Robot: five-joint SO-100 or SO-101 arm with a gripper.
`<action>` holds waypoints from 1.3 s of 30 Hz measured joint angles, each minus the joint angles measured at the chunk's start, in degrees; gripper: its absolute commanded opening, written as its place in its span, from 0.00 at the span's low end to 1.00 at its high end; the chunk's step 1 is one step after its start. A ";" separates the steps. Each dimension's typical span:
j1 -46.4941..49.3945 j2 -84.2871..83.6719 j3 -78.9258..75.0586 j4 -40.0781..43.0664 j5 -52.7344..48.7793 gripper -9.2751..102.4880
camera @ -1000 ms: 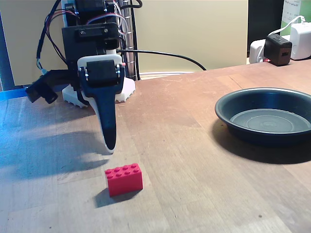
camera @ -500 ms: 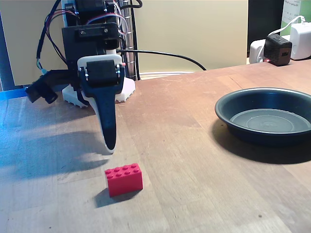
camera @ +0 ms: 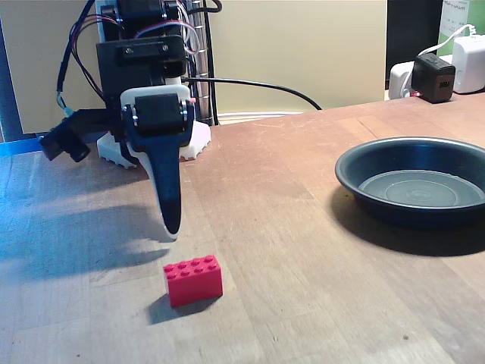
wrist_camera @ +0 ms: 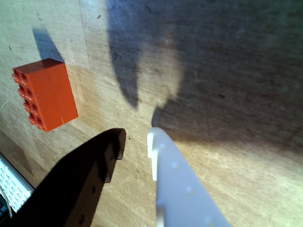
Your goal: Grasp a lego block and put it in the bin.
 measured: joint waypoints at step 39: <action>-5.01 -26.28 -60.12 48.87 -1.05 0.09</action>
